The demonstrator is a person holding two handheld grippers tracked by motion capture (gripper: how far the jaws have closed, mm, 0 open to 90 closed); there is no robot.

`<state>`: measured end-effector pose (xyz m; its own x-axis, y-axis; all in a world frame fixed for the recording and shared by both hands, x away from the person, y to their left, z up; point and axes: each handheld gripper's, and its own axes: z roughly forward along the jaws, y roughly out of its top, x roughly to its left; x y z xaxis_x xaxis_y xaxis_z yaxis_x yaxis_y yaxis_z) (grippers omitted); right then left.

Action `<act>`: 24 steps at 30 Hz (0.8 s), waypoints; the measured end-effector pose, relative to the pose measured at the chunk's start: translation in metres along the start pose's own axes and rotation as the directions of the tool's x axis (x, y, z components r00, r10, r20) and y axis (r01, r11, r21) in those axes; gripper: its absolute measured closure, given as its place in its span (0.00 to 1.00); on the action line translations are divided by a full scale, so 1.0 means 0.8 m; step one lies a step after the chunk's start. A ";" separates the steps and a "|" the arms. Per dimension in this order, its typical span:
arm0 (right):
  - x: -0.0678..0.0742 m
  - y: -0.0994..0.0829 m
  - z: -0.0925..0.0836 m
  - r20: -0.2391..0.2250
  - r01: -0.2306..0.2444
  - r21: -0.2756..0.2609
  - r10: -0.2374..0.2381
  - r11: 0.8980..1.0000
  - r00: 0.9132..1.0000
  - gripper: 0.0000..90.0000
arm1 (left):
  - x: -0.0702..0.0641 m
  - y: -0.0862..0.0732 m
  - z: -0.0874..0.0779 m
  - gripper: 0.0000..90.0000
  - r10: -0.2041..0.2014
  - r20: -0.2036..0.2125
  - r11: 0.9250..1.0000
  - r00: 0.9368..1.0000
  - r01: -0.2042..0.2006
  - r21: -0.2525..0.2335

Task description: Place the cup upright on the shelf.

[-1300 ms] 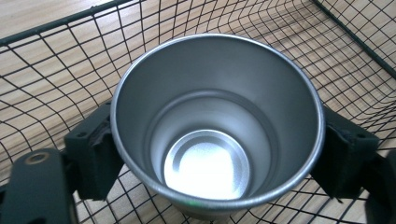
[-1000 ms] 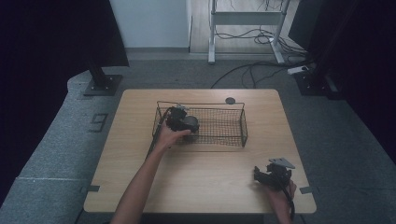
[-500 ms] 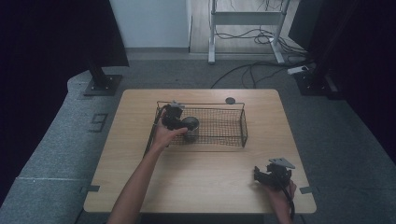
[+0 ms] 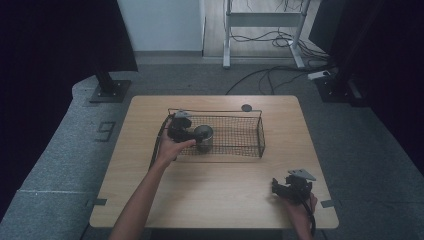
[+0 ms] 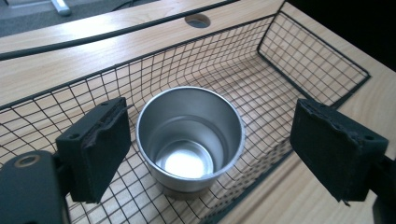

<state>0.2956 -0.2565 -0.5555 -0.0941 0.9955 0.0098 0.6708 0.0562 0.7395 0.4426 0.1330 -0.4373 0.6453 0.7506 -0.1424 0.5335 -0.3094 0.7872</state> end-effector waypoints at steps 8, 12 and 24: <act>0.000 0.000 0.000 0.000 0.002 0.001 -0.002 1.000 1.000 0.14 | -0.008 -0.015 -0.039 0.15 0.015 0.014 0.998 1.000 -0.014 -0.054; 0.000 0.000 0.000 0.001 0.000 0.001 0.000 1.000 1.000 0.14 | -0.009 -0.025 -0.054 0.15 0.015 0.017 0.998 1.000 -0.014 -0.067; 0.000 0.000 0.000 0.000 -0.001 0.001 0.001 1.000 1.000 0.14 | -0.014 -0.079 -0.086 0.16 0.001 0.040 0.996 0.999 0.003 -0.095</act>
<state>0.2956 -0.2564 -0.5554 -0.0930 0.9956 0.0105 0.6715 0.0549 0.7389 0.3638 0.1841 -0.4445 0.6669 0.7266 -0.1654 0.4813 -0.2505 0.8400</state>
